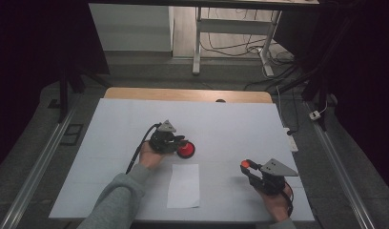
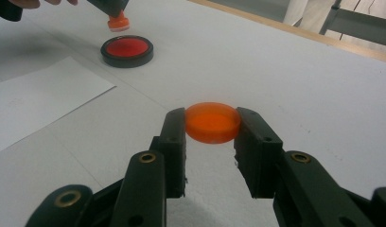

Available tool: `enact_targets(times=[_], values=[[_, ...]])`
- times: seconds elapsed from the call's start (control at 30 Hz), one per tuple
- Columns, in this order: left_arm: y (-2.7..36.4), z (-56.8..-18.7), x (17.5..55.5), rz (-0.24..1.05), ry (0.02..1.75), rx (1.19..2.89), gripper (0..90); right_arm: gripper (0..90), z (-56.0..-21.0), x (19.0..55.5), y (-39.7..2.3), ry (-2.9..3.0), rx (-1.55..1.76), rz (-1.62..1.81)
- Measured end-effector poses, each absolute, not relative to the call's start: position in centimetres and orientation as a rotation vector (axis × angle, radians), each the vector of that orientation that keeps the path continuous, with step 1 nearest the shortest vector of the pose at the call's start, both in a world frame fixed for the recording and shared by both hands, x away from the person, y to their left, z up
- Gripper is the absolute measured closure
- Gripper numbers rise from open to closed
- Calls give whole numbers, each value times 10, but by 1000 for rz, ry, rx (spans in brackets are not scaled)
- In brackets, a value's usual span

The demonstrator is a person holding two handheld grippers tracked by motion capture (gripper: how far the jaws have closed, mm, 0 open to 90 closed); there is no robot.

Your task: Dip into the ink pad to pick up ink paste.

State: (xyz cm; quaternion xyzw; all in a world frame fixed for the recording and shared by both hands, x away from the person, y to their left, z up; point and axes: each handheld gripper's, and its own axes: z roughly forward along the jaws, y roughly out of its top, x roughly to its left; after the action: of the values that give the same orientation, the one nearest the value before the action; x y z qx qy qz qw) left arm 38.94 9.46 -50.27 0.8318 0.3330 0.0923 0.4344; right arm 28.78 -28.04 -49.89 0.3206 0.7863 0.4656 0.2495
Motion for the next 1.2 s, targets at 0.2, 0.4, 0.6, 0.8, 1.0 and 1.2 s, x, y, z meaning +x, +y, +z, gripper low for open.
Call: enact_targets(times=[0.2, 0.4, 0.6, 0.8, 1.0, 1.2], values=[[92, -504, 391, 249, 830, 2082, 727, 644, -499, 288, -280, 2141, 876, 1269], [89, -508, 392, 240, 815, 2107, 727, 644, -499, 288, -280, 2143, 874, 1267], [88, -511, 393, 238, 802, 2110, 727, 644, -500, 288, -280, 2143, 875, 1267], [86, -514, 393, 241, 793, 2124, 727, 644, -500, 288, -280, 2142, 875, 1270], [85, -515, 393, 236, 796, 2126, 728, 644, -500, 288, -280, 2143, 876, 1267], [84, -518, 393, 240, 804, 2127, 727, 644, -499, 288, -280, 2142, 876, 1263]])
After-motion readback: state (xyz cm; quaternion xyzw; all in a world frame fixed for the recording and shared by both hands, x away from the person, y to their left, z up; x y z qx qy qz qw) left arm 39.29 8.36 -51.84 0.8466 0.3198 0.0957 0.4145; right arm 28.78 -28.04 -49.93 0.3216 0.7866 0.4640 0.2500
